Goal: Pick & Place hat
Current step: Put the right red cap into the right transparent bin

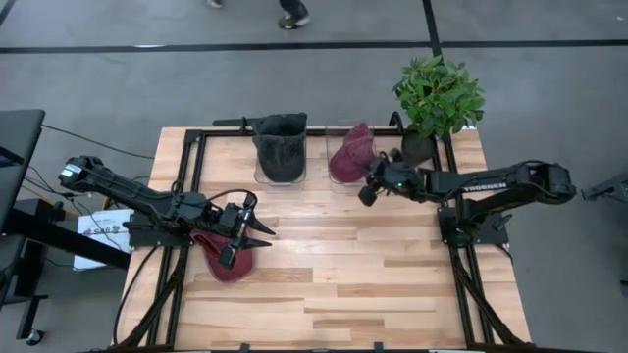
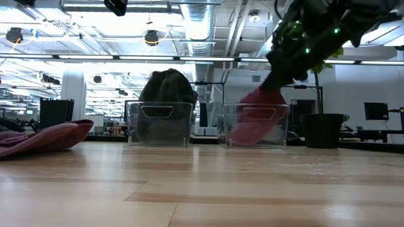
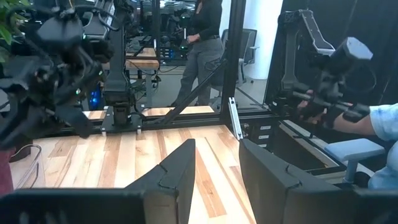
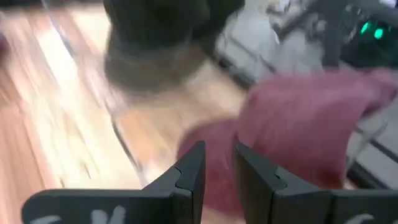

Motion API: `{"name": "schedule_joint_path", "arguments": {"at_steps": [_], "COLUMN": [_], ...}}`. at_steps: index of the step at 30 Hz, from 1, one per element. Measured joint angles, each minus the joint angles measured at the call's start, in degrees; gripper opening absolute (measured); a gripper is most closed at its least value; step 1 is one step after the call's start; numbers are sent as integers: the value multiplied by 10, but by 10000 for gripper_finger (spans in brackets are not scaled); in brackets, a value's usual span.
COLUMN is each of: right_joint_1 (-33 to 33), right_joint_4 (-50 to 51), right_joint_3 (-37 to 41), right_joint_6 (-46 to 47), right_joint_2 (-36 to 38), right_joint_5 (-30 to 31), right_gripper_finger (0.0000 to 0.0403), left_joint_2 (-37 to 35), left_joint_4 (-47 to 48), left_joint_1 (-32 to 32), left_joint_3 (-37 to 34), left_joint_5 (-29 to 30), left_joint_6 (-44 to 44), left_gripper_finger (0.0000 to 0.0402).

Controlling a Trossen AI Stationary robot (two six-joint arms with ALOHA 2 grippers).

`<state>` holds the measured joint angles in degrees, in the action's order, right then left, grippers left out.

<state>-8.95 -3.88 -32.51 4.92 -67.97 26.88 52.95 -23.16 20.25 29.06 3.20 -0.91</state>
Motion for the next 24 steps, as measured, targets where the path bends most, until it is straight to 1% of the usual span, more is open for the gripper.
{"name": "schedule_joint_path", "arguments": {"at_steps": [4,6,8,11,16,21,24], "right_joint_1": [-9,-19,-34,-63,-113,-155,-169], "right_joint_4": [33,54,78,103,83,17,-16], "right_joint_3": [0,0,0,0,0,0,0], "right_joint_6": [-3,-3,-4,-7,-18,-39,-39], "right_joint_2": [-13,-18,-23,-27,-28,-28,-28], "right_joint_5": [-34,-33,-8,54,141,139,136], "right_gripper_finger": [70,70,70,70,70,70,70], "left_joint_2": [0,0,0,0,0,0,0], "left_joint_4": [0,0,0,1,2,2,2], "left_joint_1": [0,0,0,0,0,0,0], "left_joint_3": [0,0,0,0,0,0,0], "left_joint_5": [0,0,0,0,0,0,0], "left_joint_6": [0,0,0,0,0,0,0], "left_gripper_finger": [121,121,121,121,121,121,121]}}
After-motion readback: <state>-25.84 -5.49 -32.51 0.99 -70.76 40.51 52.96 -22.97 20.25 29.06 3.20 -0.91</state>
